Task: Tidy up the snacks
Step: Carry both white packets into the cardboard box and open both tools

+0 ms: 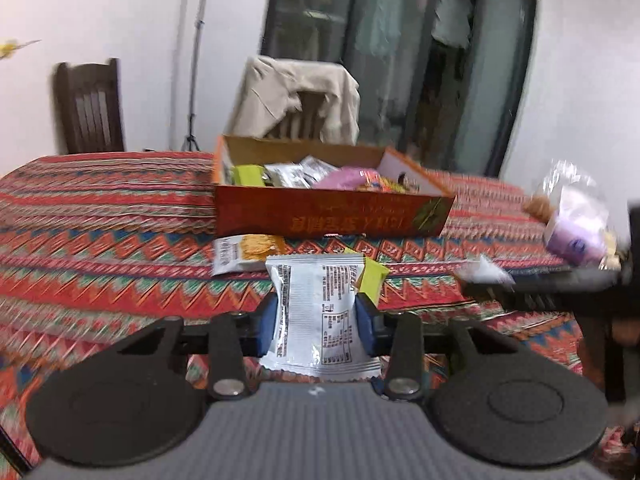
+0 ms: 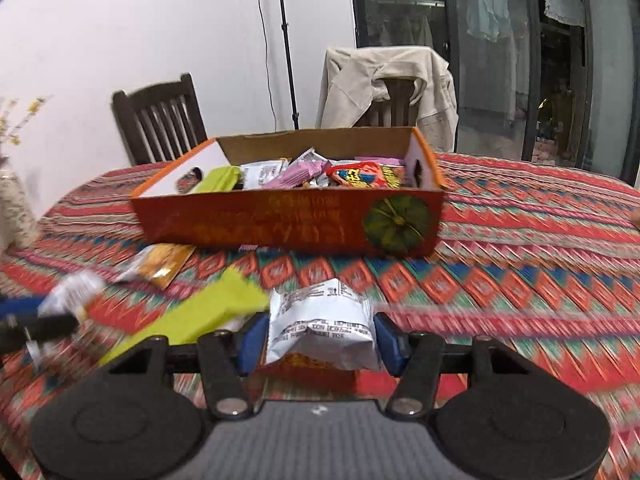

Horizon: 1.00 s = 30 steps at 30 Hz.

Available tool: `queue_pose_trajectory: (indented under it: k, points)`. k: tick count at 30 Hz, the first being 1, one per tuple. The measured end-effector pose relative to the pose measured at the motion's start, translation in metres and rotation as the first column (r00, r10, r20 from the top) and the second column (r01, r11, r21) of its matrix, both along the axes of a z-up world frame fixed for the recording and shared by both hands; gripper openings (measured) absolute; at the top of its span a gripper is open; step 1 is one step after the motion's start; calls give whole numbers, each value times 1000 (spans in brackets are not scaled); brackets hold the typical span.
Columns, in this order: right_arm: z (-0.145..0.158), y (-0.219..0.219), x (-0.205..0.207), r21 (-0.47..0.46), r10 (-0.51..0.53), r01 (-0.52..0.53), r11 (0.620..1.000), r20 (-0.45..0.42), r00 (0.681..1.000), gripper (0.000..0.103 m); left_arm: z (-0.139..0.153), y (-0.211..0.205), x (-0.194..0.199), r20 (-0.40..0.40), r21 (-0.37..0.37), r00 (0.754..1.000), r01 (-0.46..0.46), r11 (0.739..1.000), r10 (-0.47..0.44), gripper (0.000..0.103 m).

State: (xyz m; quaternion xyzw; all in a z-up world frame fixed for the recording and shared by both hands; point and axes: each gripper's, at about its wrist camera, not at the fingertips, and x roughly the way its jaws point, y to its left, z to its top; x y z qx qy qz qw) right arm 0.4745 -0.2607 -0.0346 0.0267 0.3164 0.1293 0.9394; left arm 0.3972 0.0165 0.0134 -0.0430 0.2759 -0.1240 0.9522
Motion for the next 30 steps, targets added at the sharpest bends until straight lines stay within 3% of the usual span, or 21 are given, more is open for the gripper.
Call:
queue_pose_trajectory:
  k: [2,5,9,13,15,24,30]
  points:
    - [2,-10,-34,11,5,-5,1000,-3,1000,57,3,6,-25,10,-35,999,-35,999,36,41]
    - [1,-24,-91,25,8,-8,1000,-19,1000,57,5,9,-48,18,-27,996,-82,996,83,41]
    - [4,-29,-117,10,-3,3,1000,-23,1000,57,11,13,-63,40,-30,995,-87,996,88,41]
    - [19,-25,-138,-49,-8,10,999,38,999,57,10,19,-69,44,-69,992,-112,991,115,41]
    - [22,-23,-139,-49,3,0,999,53,999,57,7,19,-65,14,-56,991,-130,990,131,41]
    - [42,-15,-125,-29,71,-69,997,117,991,57,15,20,-40,31,-54,994,-103,993,104,41]
    - [71,-15,-72,-3,95,-96,995,170,981,57,44,21,13,92,-37,995,-37,999,40,41]
